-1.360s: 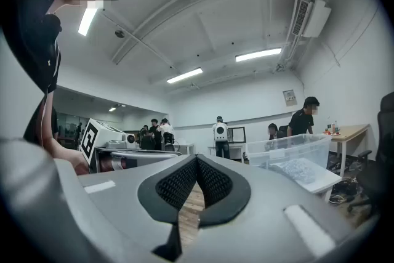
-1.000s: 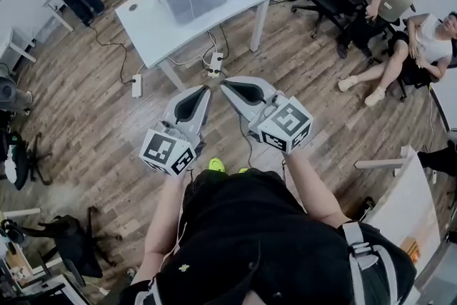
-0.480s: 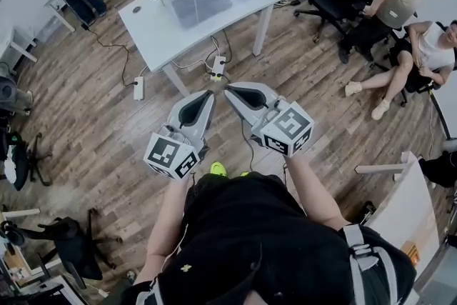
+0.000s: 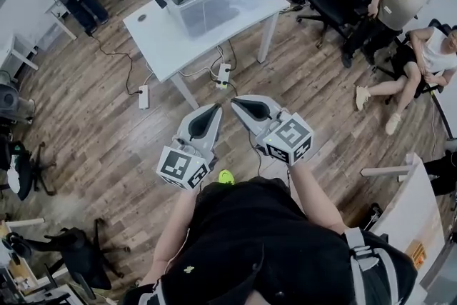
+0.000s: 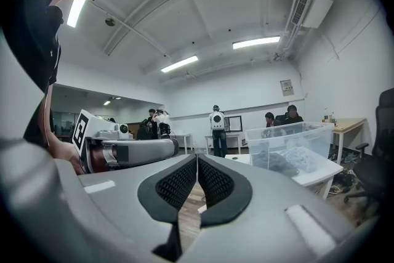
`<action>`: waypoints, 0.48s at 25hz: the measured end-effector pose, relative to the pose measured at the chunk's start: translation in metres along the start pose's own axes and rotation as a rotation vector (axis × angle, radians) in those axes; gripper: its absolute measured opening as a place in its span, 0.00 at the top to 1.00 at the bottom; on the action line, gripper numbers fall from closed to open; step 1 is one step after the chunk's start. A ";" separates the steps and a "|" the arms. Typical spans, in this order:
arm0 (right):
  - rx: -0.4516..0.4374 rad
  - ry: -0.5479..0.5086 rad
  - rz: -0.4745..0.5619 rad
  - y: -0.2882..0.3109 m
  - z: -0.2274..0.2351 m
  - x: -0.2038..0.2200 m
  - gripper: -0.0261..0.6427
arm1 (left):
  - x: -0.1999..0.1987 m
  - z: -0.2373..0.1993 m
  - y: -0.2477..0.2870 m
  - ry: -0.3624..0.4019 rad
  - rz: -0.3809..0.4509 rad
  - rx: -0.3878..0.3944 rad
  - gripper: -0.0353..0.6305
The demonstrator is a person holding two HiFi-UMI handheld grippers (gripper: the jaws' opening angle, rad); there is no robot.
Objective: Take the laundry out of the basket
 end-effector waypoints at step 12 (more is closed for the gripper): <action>0.015 -0.008 -0.047 0.041 -0.010 0.014 0.95 | 0.009 -0.046 -0.019 -0.040 0.009 -0.006 0.95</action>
Point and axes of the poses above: the fingertips, and each gripper's own axes: y forward along the fingers, z to its right, x out of its underside, the point moved 3 cm from there along -y, backward along the fingers, and after that the axes turned 1 degree about -x, right-handed, at the moved point
